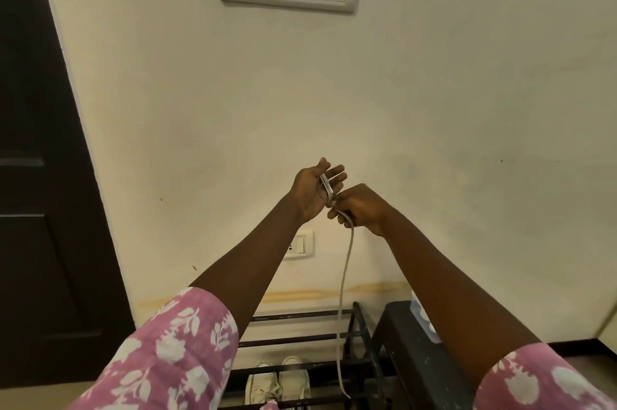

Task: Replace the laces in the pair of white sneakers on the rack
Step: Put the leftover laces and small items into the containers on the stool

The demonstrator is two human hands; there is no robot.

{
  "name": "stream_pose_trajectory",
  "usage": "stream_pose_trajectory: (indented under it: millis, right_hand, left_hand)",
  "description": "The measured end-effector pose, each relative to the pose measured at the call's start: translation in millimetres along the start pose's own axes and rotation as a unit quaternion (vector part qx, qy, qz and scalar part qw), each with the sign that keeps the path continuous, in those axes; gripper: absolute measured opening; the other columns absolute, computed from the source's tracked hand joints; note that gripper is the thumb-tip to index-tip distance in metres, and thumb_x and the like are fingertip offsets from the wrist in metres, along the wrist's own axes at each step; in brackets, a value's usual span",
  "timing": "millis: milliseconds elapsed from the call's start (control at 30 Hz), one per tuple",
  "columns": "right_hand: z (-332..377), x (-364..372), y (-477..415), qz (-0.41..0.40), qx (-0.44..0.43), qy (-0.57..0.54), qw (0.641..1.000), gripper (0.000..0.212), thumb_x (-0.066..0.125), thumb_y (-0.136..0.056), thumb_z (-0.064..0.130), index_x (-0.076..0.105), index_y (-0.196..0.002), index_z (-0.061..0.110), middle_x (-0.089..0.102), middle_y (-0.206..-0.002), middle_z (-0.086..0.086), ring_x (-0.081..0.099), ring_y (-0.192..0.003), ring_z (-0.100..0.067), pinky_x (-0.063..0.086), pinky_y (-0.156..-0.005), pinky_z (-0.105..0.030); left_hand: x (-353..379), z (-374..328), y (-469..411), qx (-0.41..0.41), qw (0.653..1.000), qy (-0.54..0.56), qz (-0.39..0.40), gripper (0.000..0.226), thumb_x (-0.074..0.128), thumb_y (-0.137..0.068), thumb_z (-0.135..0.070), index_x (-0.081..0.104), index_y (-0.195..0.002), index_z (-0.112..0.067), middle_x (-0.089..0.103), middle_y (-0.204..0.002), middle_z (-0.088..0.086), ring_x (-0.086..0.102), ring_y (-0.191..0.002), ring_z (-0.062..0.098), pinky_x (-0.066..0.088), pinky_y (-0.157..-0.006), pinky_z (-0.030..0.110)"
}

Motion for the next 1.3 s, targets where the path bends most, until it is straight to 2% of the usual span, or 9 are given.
stream_pose_trajectory:
  millis: [133,267,367,533,700,867,1000,1100,1300]
  right_hand:
    - [12,-2,7,0.061,0.017,0.102,0.993,0.007,0.061,-0.083,0.002,0.066,-0.078,0.0,0.06,-0.062,-0.006,0.046,-0.047,-0.01,0.038,-0.044,-0.018]
    - [29,-16,6,0.024,-0.038,0.163,0.986,0.013,0.064,-0.077,-0.003,0.069,-0.087,-0.009,0.055,-0.06,-0.01,0.043,-0.05,-0.013,0.034,-0.047,-0.02]
    - [37,-27,3,0.005,-0.092,0.17,0.981,0.011,0.065,-0.078,-0.004,0.071,-0.088,-0.002,0.061,-0.065,-0.004,0.047,-0.057,-0.011,0.036,-0.049,-0.018]
    - [27,-33,-8,-0.107,-0.154,0.091,0.978,0.012,0.072,-0.077,0.001,0.072,-0.087,0.007,0.065,-0.069,0.005,0.056,-0.06,0.002,0.036,-0.047,-0.004]
    - [-5,-23,-13,-0.179,-0.097,-0.054,0.978,0.011,0.069,-0.08,0.005,0.072,-0.09,0.006,0.067,-0.07,-0.003,0.057,-0.055,-0.01,0.042,-0.051,-0.019]
    - [-21,-9,-9,-0.097,-0.071,-0.086,0.989,0.016,0.067,-0.085,0.01,0.07,-0.098,0.001,0.07,-0.071,-0.003,0.061,-0.053,-0.01,0.049,-0.053,-0.02]
    - [-16,-1,-4,0.006,-0.048,0.011,0.999,0.011,0.061,-0.087,0.006,0.069,-0.091,-0.001,0.07,-0.076,-0.008,0.059,-0.055,-0.011,0.047,-0.054,-0.02]
    - [-5,1,0,0.056,-0.043,0.081,0.994,0.012,0.061,-0.085,0.002,0.069,-0.09,-0.005,0.066,-0.068,-0.006,0.051,-0.051,-0.009,0.042,-0.05,-0.018]
    - [26,-10,3,0.073,-0.053,0.208,0.974,0.015,0.059,-0.077,-0.006,0.071,-0.086,-0.002,0.056,-0.063,-0.008,0.044,-0.051,-0.011,0.036,-0.047,-0.016]
  left_hand:
    - [-12,3,1,-0.028,0.99,-0.135,-0.008,0.028,0.036,-0.101,-0.034,0.048,-0.098,-0.009,0.061,-0.095,0.007,0.059,-0.08,0.023,0.044,-0.073,0.034]
    - [-18,5,12,-0.104,0.943,-0.314,0.043,0.059,0.019,-0.1,-0.05,0.052,-0.11,-0.002,0.065,-0.081,0.007,0.061,-0.071,0.019,0.05,-0.072,0.031]
    - [-15,3,18,-0.143,0.921,-0.362,0.036,0.073,0.011,-0.093,-0.066,0.057,-0.088,-0.01,0.06,-0.073,0.004,0.051,-0.051,0.01,0.04,-0.047,0.019]
    - [-13,2,14,-0.163,0.942,-0.285,0.078,0.068,0.017,-0.091,-0.069,0.051,-0.074,-0.012,0.039,-0.047,-0.006,0.023,-0.034,0.004,0.017,-0.036,0.015]
    - [-6,-1,11,-0.147,0.967,-0.173,0.113,0.037,0.033,-0.1,-0.04,0.05,-0.081,-0.014,0.036,-0.047,-0.008,0.025,-0.033,0.0,0.015,-0.035,0.013]
    - [-4,-2,7,-0.07,0.994,-0.05,0.063,0.017,0.036,-0.098,-0.005,0.047,-0.086,-0.01,0.061,-0.062,0.0,0.054,-0.045,0.005,0.035,-0.037,0.011]
    - [-9,-1,3,-0.015,1.0,0.003,0.016,0.025,0.04,-0.099,-0.013,0.057,-0.086,0.0,0.067,-0.089,0.012,0.069,-0.075,0.019,0.058,-0.066,0.03]
    - [-13,2,1,0.014,0.996,-0.084,0.0,0.026,0.039,-0.101,-0.027,0.052,-0.093,-0.006,0.062,-0.102,0.01,0.062,-0.095,0.023,0.055,-0.071,0.036]
    - [-24,13,7,-0.057,0.932,-0.357,0.033,0.07,0.015,-0.095,-0.061,0.05,-0.122,-0.007,0.062,-0.108,0.012,0.064,-0.086,0.018,0.052,-0.067,0.027]
Point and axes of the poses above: each hand's wrist, its own y-axis away from the middle knuckle, its own x-axis out of the palm, z = x × y, the point moved 1 cm from there along -y, towards the middle knuckle
